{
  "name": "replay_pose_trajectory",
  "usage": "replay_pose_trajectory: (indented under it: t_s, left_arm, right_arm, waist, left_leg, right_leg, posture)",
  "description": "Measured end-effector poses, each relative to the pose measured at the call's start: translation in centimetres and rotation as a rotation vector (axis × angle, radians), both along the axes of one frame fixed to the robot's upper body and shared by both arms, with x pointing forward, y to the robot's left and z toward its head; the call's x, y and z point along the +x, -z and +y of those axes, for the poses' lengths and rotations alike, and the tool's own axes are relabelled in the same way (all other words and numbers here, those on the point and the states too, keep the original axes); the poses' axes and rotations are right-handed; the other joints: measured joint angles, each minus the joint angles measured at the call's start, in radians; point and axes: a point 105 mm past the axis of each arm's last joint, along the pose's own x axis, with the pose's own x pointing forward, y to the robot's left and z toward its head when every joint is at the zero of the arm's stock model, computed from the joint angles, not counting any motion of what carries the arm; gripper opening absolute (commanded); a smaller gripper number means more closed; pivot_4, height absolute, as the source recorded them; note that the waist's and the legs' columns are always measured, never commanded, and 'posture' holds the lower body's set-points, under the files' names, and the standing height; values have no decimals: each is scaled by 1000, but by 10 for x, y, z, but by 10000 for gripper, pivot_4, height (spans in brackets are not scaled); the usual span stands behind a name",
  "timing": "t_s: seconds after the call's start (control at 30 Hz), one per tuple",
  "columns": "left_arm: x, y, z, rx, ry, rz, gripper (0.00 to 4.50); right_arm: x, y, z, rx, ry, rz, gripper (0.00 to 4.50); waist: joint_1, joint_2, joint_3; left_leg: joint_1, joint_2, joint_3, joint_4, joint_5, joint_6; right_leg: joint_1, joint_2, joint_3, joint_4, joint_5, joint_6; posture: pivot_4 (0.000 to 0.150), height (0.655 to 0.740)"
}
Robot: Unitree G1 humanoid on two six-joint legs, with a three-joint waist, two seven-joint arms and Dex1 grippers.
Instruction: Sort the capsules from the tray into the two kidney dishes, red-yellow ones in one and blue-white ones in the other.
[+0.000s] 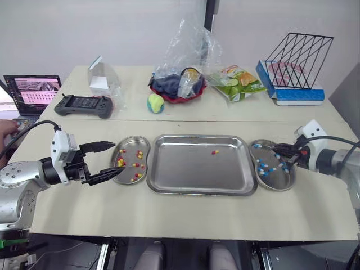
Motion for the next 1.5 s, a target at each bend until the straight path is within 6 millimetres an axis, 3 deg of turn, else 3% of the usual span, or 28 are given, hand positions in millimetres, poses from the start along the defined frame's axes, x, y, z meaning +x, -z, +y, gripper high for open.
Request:
replay_pose_trajectory:
  t_s: [0.13,0.23,0.37,0.5,0.53,0.57,0.7,0.87,1.0,1.13,1.5]
  left_arm:
    - [3,3,-1,-2,4,5,45000]
    - [4,2,-2,-3,9,-1,45000]
    - [5,3,-3,-3,13,4,45000]
    - [6,4,-3,-5,14,9,45000]
    - [6,4,-3,-5,14,9,45000]
    - [6,4,-3,-5,17,11,45000]
    - [6,7,-1,-7,25,27,45000]
    - [11,18,20,-15,-52,58,45000]
    - [9,26,36,-15,-110,67,45000]
    - [6,33,50,-15,-160,81,45000]
    - [3,34,51,-5,-159,76,45000]
  right_arm:
    - [-6,15,0,0,4,35,364]
    - [-8,27,3,17,7,65,10365]
    - [-7,24,2,18,12,56,23949]
    - [-9,13,-1,40,10,40,37519]
    - [-9,12,-2,43,10,38,37519]
    - [-11,0,-7,58,14,15,44103]
    - [-26,-25,-21,128,-10,-29,44720]
    - [-55,-48,-73,230,91,-137,44720]
    - [-66,-29,-96,232,175,-154,44720]
    - [-73,-4,-106,252,238,-134,44720]
    - [-70,-3,-105,236,237,-159,44720]
  waist:
    - [2,0,0]
    - [6,0,0]
    - [11,0,0]
    - [12,0,0]
    - [12,0,0]
    - [13,0,0]
    - [17,0,0]
    - [17,0,0]
    - [8,0,0]
    - [6,0,0]
    - [13,0,0]
  left_leg:
    - [0,0,0,0,0,0]
    - [-1,0,0,1,0,0]
    - [-1,0,0,1,0,0]
    - [-1,-1,0,1,0,0]
    - [-1,-1,0,1,0,0]
    - [-1,-1,0,1,0,0]
    - [-1,-1,0,1,0,0]
    - [1,0,0,1,0,1]
    - [2,0,1,1,0,1]
    - [1,0,1,1,0,1]
    - [1,0,1,1,0,1]
  right_leg:
    - [0,0,0,0,0,0]
    - [0,0,0,0,0,0]
    - [0,0,0,0,0,0]
    - [0,-1,0,0,0,0]
    - [0,-1,0,0,0,0]
    - [1,0,0,-1,0,0]
    - [1,-1,0,-1,0,0]
    - [2,0,-1,-1,0,0]
    - [2,0,0,0,0,0]
    - [2,0,0,0,0,0]
    - [3,0,0,0,0,0]
  posture:
    - [1500,7391]
    - [1500,7391]
    - [1500,7391]
    - [1500,7391]
    - [1500,7391]
    - [1500,7391]
    - [1500,7391]
    - [1500,7391]
    - [1500,7391]
    - [1500,7391]
    - [1500,7391]
